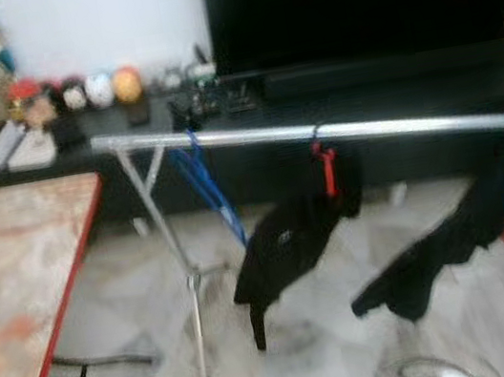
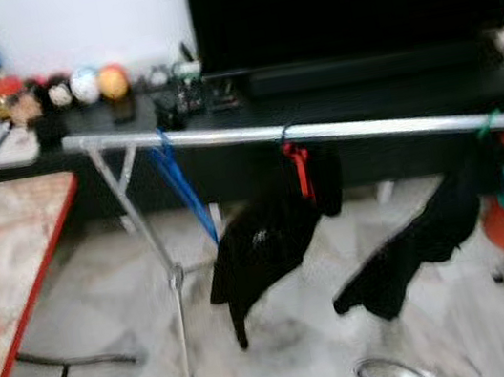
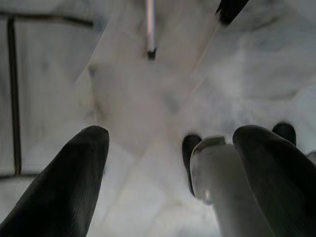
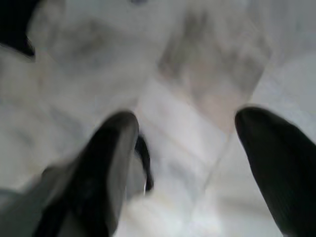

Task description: Hang hanger

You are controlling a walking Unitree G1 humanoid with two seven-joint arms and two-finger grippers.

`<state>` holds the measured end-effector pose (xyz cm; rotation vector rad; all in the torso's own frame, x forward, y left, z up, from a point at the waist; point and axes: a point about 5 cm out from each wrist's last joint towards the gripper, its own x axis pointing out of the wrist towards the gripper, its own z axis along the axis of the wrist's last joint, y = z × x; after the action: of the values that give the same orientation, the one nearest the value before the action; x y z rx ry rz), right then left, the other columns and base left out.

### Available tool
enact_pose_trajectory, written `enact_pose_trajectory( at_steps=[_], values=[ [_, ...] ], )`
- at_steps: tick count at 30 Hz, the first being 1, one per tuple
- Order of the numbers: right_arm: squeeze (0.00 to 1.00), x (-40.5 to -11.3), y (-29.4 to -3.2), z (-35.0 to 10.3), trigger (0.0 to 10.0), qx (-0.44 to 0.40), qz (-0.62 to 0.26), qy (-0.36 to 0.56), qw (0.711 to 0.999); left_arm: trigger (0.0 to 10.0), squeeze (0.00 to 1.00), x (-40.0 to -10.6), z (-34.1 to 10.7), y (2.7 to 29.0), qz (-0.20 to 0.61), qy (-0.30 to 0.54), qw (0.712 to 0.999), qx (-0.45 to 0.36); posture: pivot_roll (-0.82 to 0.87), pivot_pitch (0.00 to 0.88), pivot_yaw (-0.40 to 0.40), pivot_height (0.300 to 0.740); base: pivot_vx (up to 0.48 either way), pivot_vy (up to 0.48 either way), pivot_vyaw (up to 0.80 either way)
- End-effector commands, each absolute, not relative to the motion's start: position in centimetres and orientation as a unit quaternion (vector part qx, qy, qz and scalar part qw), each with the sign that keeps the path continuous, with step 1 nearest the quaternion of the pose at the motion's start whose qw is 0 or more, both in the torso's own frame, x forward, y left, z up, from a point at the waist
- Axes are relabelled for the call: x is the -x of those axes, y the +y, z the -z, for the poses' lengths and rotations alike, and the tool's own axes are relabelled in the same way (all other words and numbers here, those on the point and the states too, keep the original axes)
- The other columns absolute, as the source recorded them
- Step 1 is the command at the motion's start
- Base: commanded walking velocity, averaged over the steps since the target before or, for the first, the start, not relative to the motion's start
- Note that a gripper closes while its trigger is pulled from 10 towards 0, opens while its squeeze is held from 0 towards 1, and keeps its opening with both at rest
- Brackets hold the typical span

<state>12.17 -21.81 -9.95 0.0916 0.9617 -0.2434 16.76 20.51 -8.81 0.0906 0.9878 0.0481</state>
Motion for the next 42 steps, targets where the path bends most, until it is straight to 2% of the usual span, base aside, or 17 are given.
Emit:
enact_pose_trajectory(
  at_steps=[1, 42],
  values=[
    [0.0, -12.42, -20.75, 10.05, 10.0, -0.054, 0.107, 0.46, 0.88, 10.0, 0.0, -15.02, 9.31, 21.84, -0.039, 0.498, 0.865, -0.051, 0.01, 0.0, 0.006, 0.74, 0.0, 0.0, -0.76],
    [0.0, -12.4, -20.61, 10.08, 10.0, -0.056, 0.101, 0.46, 0.88, 10.0, 0.0, -15.01, 9.26, 22.01, -0.044, 0.493, 0.867, -0.056, 0.02, 0.0, 0.008, 0.74, 0.0, 0.0, -0.72]
  ],
)
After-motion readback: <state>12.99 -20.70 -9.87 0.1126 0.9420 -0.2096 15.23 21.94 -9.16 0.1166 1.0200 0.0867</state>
